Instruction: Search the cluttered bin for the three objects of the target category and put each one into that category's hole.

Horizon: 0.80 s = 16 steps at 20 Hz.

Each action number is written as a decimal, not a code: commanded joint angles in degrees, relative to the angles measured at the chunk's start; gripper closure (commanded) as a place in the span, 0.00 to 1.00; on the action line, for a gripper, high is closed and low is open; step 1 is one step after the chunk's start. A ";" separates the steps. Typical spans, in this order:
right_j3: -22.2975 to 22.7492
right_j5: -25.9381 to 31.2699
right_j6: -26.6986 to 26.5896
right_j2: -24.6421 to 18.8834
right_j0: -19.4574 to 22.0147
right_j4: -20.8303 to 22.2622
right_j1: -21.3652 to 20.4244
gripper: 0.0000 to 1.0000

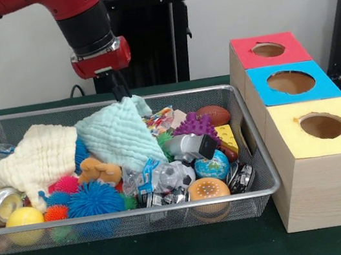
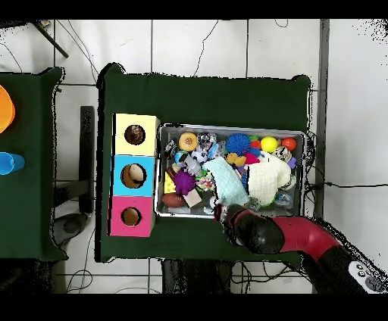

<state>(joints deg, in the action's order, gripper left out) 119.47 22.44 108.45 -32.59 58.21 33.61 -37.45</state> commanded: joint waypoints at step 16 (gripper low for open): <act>-11.32 15.36 -19.71 -11.51 6.23 5.46 2.47 1.00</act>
<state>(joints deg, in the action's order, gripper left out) 115.14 30.20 108.43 -39.34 63.40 34.89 -37.19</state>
